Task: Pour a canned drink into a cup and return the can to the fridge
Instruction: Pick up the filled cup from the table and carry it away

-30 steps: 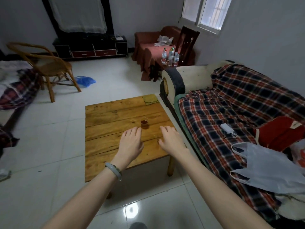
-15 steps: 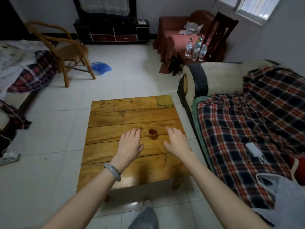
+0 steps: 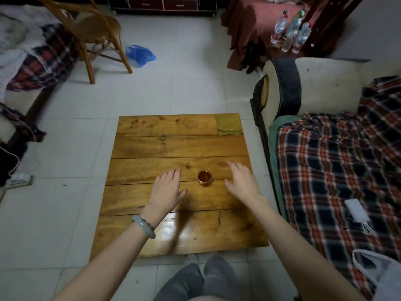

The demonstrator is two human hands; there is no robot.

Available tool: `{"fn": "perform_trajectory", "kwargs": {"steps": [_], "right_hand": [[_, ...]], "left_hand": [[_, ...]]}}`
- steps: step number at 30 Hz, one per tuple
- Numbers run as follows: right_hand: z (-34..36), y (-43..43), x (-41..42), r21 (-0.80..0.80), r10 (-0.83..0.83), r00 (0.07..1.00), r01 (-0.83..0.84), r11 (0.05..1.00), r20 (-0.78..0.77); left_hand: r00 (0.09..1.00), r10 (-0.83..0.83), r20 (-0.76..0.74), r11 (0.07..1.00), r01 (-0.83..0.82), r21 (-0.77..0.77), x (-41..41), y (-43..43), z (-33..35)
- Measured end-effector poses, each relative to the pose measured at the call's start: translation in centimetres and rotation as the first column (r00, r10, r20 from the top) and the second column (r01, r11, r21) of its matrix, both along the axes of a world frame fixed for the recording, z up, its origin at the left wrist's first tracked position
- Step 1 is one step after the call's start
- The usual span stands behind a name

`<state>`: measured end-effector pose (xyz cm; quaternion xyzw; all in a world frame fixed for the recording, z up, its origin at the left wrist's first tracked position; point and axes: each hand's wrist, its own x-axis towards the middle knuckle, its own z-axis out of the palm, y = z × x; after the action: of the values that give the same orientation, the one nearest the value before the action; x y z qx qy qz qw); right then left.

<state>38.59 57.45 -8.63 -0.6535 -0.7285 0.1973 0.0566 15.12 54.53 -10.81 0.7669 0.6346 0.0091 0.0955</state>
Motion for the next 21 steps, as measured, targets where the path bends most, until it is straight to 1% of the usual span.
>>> {"fn": "perform_trajectory", "kwargs": {"steps": [7, 14, 17, 21], "right_hand": [[-4.5, 4.0, 1.0, -0.150, -0.003, 0.996, -0.011, 0.989, -0.091], [-12.2, 6.9, 1.6, -0.303, -0.010, 0.984, -0.045, 0.952, -0.179], [-16.0, 7.4, 1.4, -0.323, 0.016, 0.976, -0.088, 0.942, -0.218], [-20.6, 8.0, 1.2, -0.318, 0.010, 0.965, -0.096, 0.943, -0.260]], "left_hand": [[0.989, 0.127, 0.070, 0.983, -0.116, -0.144, 0.7, 1.9, -4.7], [0.968, 0.217, 0.127, 0.954, -0.182, -0.240, 2.5, 4.3, -11.2], [0.941, 0.272, 0.201, 0.936, -0.209, -0.285, 3.4, 5.1, -14.7], [0.856, 0.371, 0.360, 0.906, -0.250, -0.340, 4.1, 6.4, -19.1]]}}
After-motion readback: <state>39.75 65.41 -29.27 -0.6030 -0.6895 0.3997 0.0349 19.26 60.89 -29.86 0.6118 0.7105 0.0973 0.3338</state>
